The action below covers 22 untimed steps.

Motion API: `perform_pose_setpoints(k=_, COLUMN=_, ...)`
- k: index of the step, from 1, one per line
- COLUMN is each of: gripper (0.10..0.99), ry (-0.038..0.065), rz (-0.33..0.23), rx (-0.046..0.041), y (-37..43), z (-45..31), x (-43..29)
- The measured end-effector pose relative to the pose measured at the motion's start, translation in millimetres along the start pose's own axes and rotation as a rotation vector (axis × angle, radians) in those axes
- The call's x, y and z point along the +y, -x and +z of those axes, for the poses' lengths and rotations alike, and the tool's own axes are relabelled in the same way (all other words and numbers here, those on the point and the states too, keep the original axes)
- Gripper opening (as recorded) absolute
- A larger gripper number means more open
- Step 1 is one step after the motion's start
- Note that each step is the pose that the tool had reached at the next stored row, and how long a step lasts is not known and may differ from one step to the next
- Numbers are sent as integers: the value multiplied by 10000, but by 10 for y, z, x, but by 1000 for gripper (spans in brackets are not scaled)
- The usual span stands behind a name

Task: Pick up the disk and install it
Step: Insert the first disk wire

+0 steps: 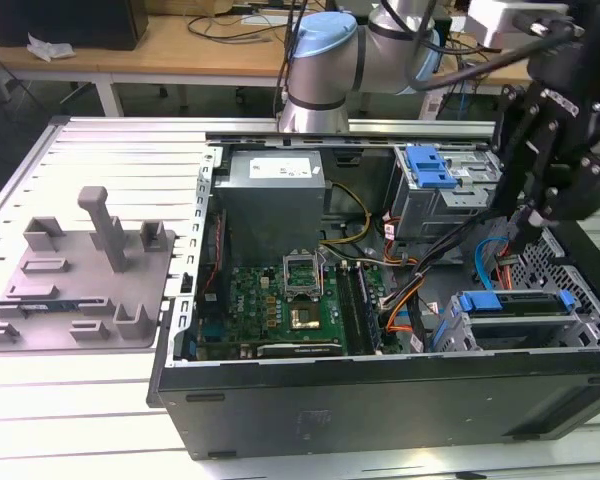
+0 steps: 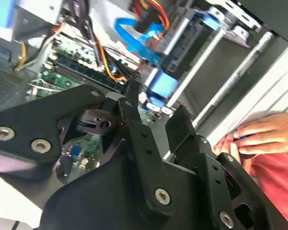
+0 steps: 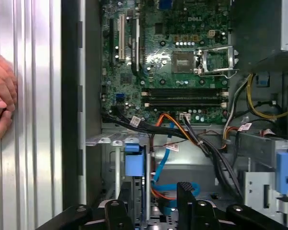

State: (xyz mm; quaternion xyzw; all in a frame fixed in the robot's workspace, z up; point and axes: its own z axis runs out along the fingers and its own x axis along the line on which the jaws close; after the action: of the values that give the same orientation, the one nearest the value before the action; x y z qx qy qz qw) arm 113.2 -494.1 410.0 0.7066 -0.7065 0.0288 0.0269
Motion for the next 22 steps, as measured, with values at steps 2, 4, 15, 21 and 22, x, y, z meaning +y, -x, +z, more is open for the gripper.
perform_pose_setpoints(k=2, gripper=502, ry=0, rz=0, rx=5, y=103, z=-8, x=-10)
perform_pose_setpoints(k=4, gripper=502, ry=0, rz=1, rx=55, y=240, z=-18, x=-67)
perform_pose_setpoints(k=15, gripper=502, ry=-7, rz=-103, rx=93, y=340, z=-15, x=-549)
perform_pose_setpoints(k=21, gripper=502, ry=-37, rz=39, rx=410, y=423, z=-3, x=-652)
perform_pose_setpoints(k=22, gripper=502, ry=-69, rz=119, rx=428, y=424, z=-2, x=-652)
